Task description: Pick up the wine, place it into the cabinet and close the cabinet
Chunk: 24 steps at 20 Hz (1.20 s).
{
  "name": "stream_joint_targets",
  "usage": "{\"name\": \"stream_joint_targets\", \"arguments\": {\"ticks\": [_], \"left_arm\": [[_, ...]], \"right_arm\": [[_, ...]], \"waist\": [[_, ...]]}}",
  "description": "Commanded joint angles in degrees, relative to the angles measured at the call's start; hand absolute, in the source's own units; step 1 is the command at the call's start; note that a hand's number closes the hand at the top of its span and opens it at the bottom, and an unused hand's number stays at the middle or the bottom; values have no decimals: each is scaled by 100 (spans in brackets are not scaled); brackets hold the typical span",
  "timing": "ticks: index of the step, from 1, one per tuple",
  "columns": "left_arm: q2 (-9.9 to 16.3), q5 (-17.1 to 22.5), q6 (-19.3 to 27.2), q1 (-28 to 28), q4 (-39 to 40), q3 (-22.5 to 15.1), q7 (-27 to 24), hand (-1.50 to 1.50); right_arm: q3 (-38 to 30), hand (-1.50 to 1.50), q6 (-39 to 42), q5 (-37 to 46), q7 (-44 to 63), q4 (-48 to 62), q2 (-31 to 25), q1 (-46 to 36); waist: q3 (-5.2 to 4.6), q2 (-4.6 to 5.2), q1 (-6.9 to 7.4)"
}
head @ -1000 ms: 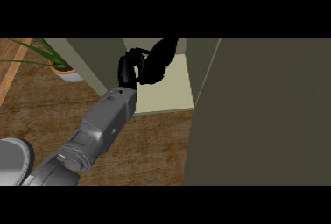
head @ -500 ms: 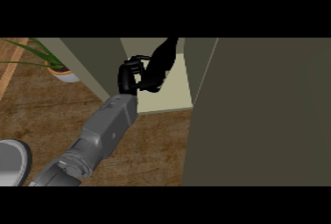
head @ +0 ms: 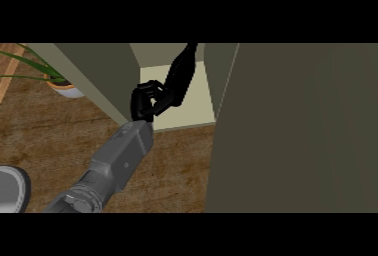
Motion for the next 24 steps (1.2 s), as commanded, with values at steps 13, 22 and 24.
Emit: {"name": "stream_joint_targets", "arguments": {"ticks": [13, 22, 24], "left_arm": [[-2, 357, 23, 608, -21, -301, -217, 150], [-2, 559, 350, 346, -293, -533, 14, 150], [-2, 489, 351, 236, -250, -625, 53, 150]], "right_arm": [[-76, -150, 27, -226, 34, -64, 1, -185], [22, -150, 97, -336, -77, -33, 140, 32], [-29, -150, 53, -239, -85, -120, 137, 137]], "waist": [[-15, 10, -293], [-8, 6, -378], [-2, -4, -239]]}}
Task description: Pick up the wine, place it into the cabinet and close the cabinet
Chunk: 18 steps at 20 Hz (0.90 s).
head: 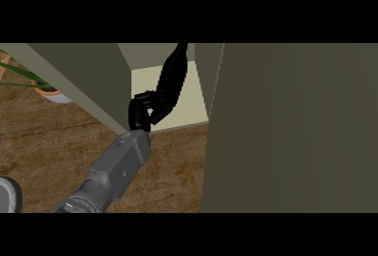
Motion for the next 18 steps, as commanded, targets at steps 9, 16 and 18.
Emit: {"name": "stream_joint_targets", "arguments": {"ticks": [9, 16, 18], "left_arm": [[-6, 211, 652, -800, -151, -97, 413, 150], [-6, 177, 754, -1122, -56, -155, 633, 150], [-6, 259, 780, -1203, -67, -96, 810, 150]], "right_arm": [[26, -150, 49, -24, -111, -96, 54, 210], [-119, -150, 168, -132, -173, -154, -8, 383], [-95, -150, 133, -40, -197, 88, -6, 171]], "waist": [[8, -1, 24], [15, 27, 62], [2, 43, 87]]}}
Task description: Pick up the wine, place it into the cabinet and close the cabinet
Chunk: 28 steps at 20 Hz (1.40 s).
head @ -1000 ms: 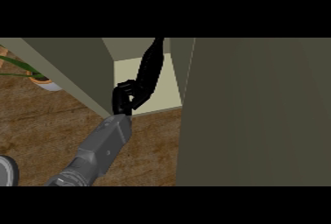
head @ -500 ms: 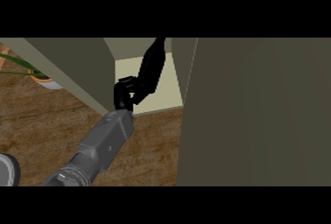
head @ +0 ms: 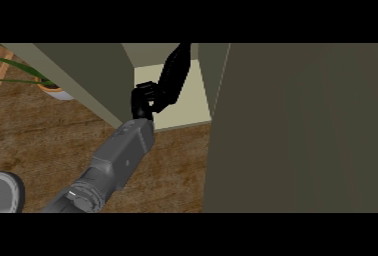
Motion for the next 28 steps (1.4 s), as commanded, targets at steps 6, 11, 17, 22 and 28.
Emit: {"name": "stream_joint_targets", "arguments": {"ticks": [6, 11, 17, 22, 28], "left_arm": [[-8, 172, 114, -802, -155, 197, 377, 150], [-6, 187, 231, -860, -90, 235, 331, 150], [389, -536, 780, -1016, 407, -452, 301, 150], [567, -733, 1041, -967, 411, -636, 311, 150], [697, -872, 1465, -745, 412, -758, 453, 150]], "right_arm": [[-65, -150, 39, -17, -109, -136, 11, 206], [-104, -150, 156, -106, -206, 28, -30, 191], [-209, -150, 69, -203, -62, -96, -54, 49], [-239, -150, 105, -148, -77, -82, -93, 110], [-134, -150, 218, -194, -154, -191, -70, 197]], "waist": [[5, -26, 19], [6, 6, 90], [16, 35, 18], [13, 71, 16], [15, 123, -32]]}}
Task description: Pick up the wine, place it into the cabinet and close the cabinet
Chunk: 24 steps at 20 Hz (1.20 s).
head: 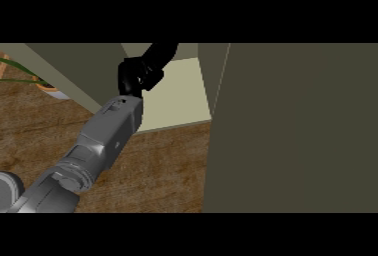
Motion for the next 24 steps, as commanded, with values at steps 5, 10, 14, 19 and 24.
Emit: {"name": "stream_joint_targets", "arguments": {"ticks": [5, 10, 14, 19, 24], "left_arm": [[206, -302, 113, 240, 35, -275, 249, 150], [268, -191, -155, 204, 35, -156, 287, -150], [311, -199, -315, 190, 34, -160, 359, -150], [375, -181, -472, 204, 33, -132, 304, -150], [512, -394, -674, 177, 32, -338, 179, -150]], "right_arm": [[-1, -150, 60, -123, 24, -146, -20, 41], [67, -150, 48, -127, -78, -216, 95, 44], [10, -150, 85, -99, -66, -31, 16, -32], [12, -150, 105, -94, -62, 30, 7, -63], [7, -150, 110, -118, 1, -112, -37, -65]], "waist": [[-13, 45, -45], [-20, 58, -38], [-22, 50, 33], [-26, 38, 115], [-21, -13, 106]]}}
